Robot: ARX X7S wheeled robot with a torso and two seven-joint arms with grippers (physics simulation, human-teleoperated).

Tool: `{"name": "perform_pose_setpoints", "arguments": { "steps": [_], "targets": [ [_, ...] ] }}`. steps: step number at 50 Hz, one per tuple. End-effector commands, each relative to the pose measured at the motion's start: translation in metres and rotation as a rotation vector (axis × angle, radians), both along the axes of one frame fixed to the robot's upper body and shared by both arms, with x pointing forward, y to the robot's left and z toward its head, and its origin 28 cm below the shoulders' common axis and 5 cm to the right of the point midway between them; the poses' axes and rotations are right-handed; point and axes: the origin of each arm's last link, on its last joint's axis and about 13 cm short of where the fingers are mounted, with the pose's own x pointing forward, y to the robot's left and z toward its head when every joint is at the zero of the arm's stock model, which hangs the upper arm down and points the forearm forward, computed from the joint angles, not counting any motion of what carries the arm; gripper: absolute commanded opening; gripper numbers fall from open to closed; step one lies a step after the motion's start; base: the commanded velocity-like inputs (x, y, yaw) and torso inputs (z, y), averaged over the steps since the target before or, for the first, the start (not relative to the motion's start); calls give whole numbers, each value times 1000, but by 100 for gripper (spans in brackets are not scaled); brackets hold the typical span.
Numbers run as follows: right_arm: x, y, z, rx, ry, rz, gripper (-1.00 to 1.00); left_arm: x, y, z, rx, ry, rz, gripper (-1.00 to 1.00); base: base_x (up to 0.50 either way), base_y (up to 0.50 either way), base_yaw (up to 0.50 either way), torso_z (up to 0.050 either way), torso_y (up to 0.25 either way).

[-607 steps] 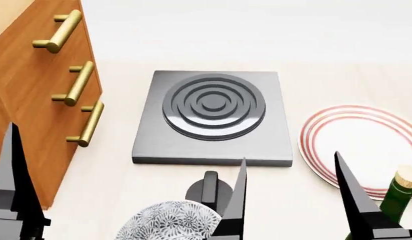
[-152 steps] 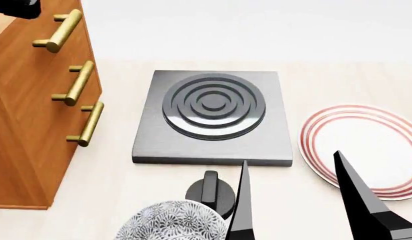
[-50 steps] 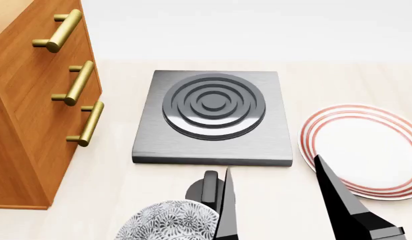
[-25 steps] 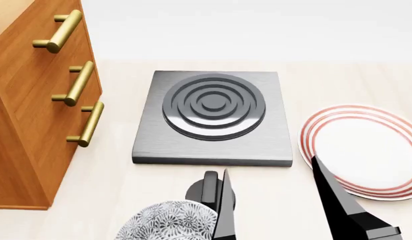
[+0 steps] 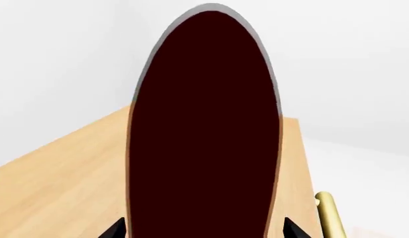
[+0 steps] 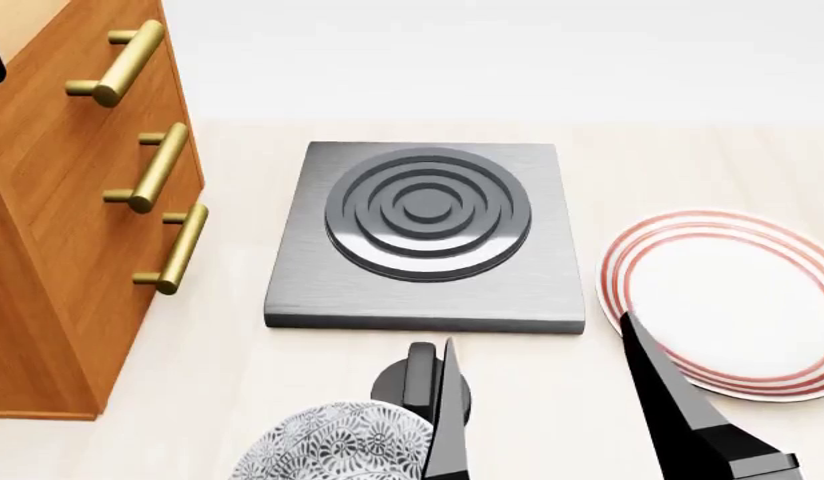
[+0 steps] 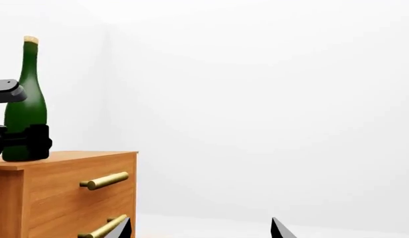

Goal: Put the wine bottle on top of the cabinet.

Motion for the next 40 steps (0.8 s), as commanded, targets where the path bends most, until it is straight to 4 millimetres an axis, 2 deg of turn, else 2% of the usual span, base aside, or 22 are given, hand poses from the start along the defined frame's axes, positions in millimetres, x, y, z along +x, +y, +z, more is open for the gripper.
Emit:
{"name": "perform_pose_setpoints", "arguments": {
  "steps": [1,18,21,23,32,35,40],
  "targets": [
    [-1,0,1,0,-2,0,100,-1,-1,-12,-26,42,-3,100,0,0,0,0,0],
    [0,1,-1,-2,1,4,100,-1,0,-12,-10,27,8,100,0,0,0,0,0],
    [0,1,-1,-3,1,5,100,-1,0,-11,27,11,24,100,0,0,0,0,0],
    [0,1,-1,-3,2,5,100,3,1,-18,122,11,19,100,0,0,0,0,0],
    [0,1,-1,-4,3,5,100,1,-2,-16,113,-46,34,100,0,0,0,0,0],
    [-1,2,-1,-5,2,10,100,1,-1,-17,232,-66,42,100,0,0,0,0,0],
    [-1,1,-1,-6,4,9,100,-2,0,-21,291,-96,70,100,0,0,0,0,0]
  ]
}}
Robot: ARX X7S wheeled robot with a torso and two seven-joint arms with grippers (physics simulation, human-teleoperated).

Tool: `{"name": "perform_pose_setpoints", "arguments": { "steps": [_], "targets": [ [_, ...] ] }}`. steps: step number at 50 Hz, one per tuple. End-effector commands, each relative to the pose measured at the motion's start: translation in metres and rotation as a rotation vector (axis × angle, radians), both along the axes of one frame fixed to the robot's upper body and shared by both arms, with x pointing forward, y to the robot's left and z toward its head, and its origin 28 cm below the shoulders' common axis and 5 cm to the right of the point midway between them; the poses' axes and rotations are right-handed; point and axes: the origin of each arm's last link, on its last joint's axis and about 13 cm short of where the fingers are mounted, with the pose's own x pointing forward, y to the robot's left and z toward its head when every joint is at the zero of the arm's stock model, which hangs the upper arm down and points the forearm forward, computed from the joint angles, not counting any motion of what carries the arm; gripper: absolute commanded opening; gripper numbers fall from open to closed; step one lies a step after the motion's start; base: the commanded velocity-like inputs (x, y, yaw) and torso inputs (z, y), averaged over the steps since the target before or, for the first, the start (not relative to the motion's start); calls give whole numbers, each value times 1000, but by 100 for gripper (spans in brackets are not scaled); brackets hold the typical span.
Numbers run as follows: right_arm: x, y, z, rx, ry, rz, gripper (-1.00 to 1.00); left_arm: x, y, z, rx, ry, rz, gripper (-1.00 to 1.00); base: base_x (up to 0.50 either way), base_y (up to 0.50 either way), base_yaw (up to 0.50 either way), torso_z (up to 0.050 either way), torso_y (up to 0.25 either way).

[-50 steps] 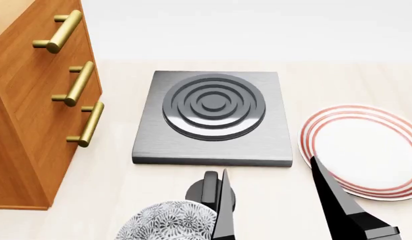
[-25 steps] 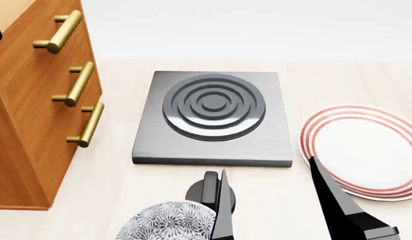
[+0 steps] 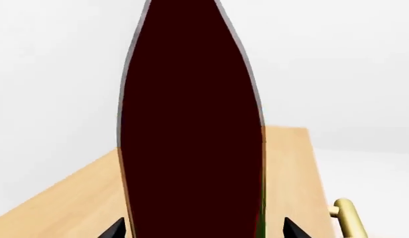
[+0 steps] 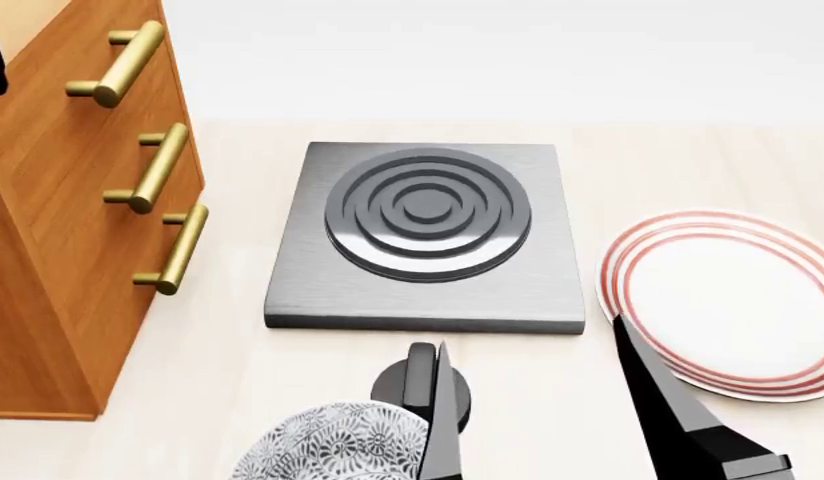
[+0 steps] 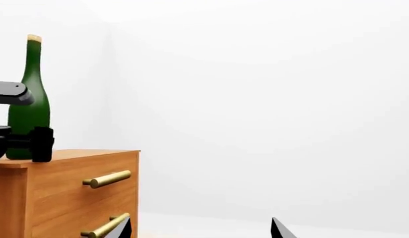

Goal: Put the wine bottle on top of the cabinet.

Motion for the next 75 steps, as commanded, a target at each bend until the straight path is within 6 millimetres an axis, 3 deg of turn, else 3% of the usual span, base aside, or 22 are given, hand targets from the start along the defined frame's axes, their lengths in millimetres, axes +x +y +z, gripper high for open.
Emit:
{"name": "perform_pose_setpoints", "arguments": {
  "steps": [1,15,25,44,47,62,75],
  "targets": [
    [0,0,0,-2,1,2,100,-3,1,-9,125,-42,38,100,0,0,0,0,0],
    [-1,1,2,-2,-1,6,100,-20,-2,-12,74,-159,66,100,0,0,0,0,0],
    [-2,1,2,-2,-2,8,100,-50,-11,-14,84,-285,36,100,0,0,0,0,0],
    [-2,3,2,-5,-4,17,100,-115,-48,-12,39,-481,-146,100,0,0,0,0,0],
    [-3,3,2,-4,-5,16,100,-125,-54,-16,93,-494,-168,100,0,0,0,0,0],
    [-2,4,2,-8,-8,22,100,-169,-78,-48,43,-509,-258,100,0,0,0,0,0],
    [-3,6,2,-14,-7,28,100,-199,-97,-58,51,-491,-390,100,0,0,0,0,0]
  ]
}}
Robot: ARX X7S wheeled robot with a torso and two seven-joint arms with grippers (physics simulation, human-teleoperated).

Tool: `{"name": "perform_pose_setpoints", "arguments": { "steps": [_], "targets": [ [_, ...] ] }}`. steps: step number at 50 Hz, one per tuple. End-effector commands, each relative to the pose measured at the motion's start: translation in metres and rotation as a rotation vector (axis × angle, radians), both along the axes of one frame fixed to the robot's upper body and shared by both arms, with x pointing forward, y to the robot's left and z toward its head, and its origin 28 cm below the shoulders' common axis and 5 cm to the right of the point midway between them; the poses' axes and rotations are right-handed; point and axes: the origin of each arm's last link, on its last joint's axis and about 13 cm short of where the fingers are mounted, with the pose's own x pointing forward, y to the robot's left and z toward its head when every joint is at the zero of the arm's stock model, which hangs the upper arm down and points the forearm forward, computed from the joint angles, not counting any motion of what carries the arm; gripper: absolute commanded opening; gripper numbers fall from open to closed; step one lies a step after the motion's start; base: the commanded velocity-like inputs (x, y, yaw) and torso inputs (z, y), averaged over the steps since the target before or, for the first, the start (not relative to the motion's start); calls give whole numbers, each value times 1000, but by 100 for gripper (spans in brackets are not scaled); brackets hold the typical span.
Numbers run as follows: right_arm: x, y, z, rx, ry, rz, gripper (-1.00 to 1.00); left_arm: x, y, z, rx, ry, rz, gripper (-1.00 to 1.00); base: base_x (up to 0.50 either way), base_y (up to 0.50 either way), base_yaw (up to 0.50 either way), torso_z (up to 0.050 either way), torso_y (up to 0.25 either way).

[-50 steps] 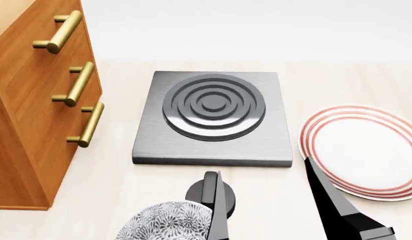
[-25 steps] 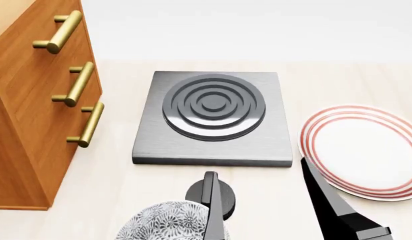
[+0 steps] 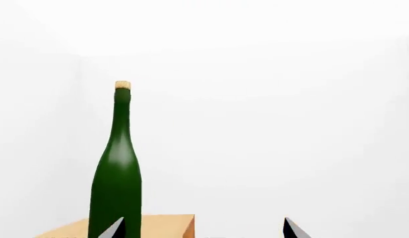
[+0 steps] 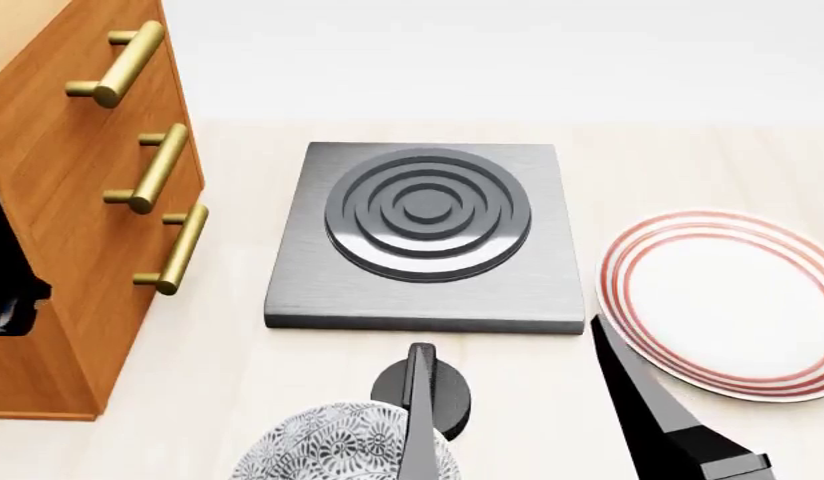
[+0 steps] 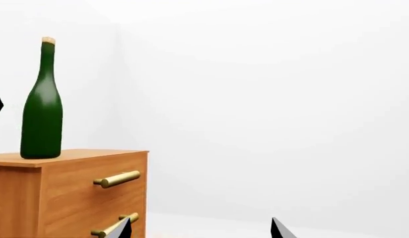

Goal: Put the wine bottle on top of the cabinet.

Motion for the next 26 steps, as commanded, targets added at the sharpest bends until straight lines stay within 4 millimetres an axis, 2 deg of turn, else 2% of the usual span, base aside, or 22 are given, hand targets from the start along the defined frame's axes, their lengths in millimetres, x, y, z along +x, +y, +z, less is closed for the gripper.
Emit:
{"name": "perform_pose_setpoints", "arguments": {
  "steps": [1,13,18,21,22,23,24,25,26],
  "targets": [
    [0,1,-1,-5,-1,3,100,-29,-18,-13,22,11,-114,100,0,0,0,0,0],
    [0,0,-1,-8,1,-2,100,-38,-26,-28,38,35,-166,100,0,0,0,0,0],
    [2,4,-7,-13,1,-4,100,-33,-31,-36,43,38,-193,100,0,0,0,0,0],
    [16,12,-35,35,-10,-60,100,-25,-39,-59,-171,8,-313,100,0,0,0,0,0],
    [24,19,-58,89,31,-102,100,-23,-46,-77,-265,14,-342,100,0,0,0,0,0],
    [26,24,-72,139,60,-103,100,-22,-49,-89,-347,-5,-344,100,0,0,0,0,0],
    [21,44,-101,209,134,-132,100,-30,-66,-124,-576,144,-406,100,0,0,0,0,0],
    [11,51,-129,185,203,-169,100,-41,-70,-144,-809,202,-386,100,0,0,0,0,0],
    [-3,61,-146,180,262,-172,100,-52,-72,-161,-998,249,-346,100,0,0,0,0,0]
  ]
}}
